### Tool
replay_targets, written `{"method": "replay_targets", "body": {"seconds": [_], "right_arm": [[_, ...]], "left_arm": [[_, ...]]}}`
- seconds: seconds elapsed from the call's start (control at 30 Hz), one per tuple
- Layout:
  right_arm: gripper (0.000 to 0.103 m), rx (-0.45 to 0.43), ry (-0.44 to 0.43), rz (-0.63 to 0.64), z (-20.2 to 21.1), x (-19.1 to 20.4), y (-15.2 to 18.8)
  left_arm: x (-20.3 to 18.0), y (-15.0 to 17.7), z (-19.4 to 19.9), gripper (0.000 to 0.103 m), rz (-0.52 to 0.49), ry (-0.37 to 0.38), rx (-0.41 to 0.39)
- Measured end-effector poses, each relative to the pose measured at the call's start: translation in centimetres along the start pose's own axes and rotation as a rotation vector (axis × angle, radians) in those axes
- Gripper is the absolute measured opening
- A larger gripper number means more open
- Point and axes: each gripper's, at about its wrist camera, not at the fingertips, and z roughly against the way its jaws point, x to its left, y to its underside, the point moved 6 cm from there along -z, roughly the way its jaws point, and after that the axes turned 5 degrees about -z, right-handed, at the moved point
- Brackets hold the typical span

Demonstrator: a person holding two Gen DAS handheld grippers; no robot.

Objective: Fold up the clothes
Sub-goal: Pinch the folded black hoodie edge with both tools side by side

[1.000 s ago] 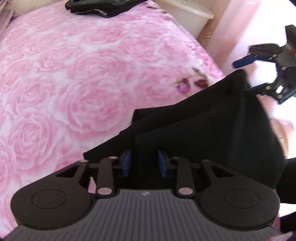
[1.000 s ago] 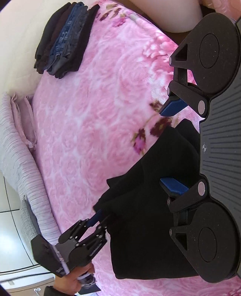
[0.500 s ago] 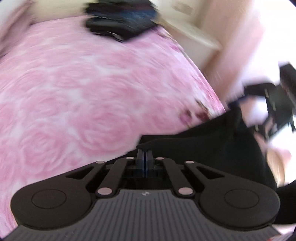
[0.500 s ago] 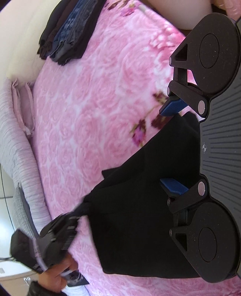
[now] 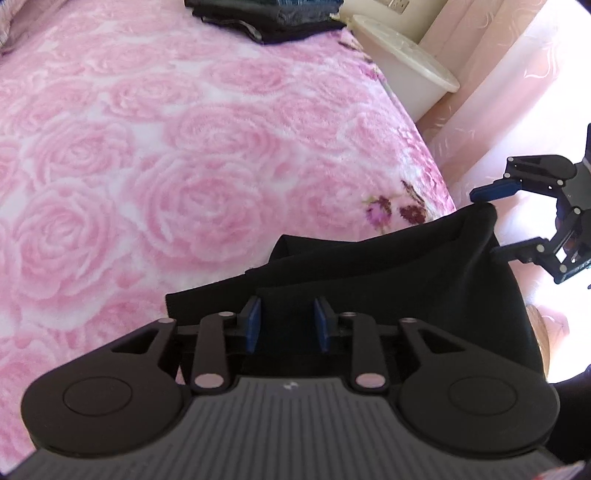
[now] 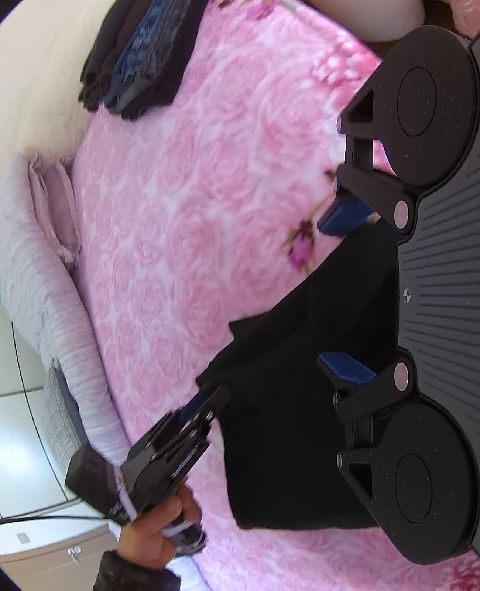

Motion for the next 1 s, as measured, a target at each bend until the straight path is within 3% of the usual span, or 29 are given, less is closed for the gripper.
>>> {"method": "replay_targets", "body": {"seconds": [0.1, 0.2, 0.23, 0.27, 0.3, 0.37, 0.43, 0.57, 0.7, 0.8, 1.0], "right_arm": [[0.064, 0.004, 0.009, 0.018, -0.3, 0.1, -1.1], [0.061, 0.053, -0.006, -0.017, -0.7, 0.0, -1.4], [0.053, 0.087, -0.007, -0.026, -1.1, 0.0, -1.1], [0.030, 0.121, -0.009, -0.034, -1.6, -0.1, -0.7], [0.019, 0.141, -0.009, -0.045, -1.8, -0.2, -0.5], [0.015, 0.138, -0.007, -0.061, -1.4, -0.5, -0.5], [0.015, 0.093, 0.002, -0.047, -0.5, -0.5, -1.2], [0.015, 0.079, 0.012, -0.047, -1.8, -0.8, -0.9], [0.015, 0.047, 0.029, -0.033, -2.1, -0.9, -0.9], [0.014, 0.022, 0.042, -0.023, -2.4, -0.9, -1.0], [0.014, -0.040, 0.067, -0.005, -1.9, -1.0, -2.3]], "left_arm": [[-0.1, 0.0, 0.1, 0.003, -0.023, 0.004, 0.010], [-0.3, 0.5, 0.7, 0.000, -0.054, 0.005, 0.001], [-0.4, 0.6, 1.0, 0.000, -0.059, -0.004, -0.013], [-0.5, 0.7, 1.3, 0.000, -0.061, -0.013, -0.029], [-0.5, 0.7, 1.9, 0.000, -0.053, -0.024, -0.063], [-0.5, 0.5, 3.2, 0.000, -0.026, -0.046, -0.137], [-0.2, 0.8, 3.4, 0.000, 0.004, -0.055, -0.159], [0.6, 1.8, 1.5, 0.001, 0.035, -0.080, -0.129], [0.4, 1.2, 3.2, 0.001, 0.027, -0.121, -0.190], [1.5, 1.8, 2.4, 0.001, 0.073, -0.124, -0.174], [1.2, 0.6, 1.5, 0.001, 0.048, -0.153, -0.194]]}}
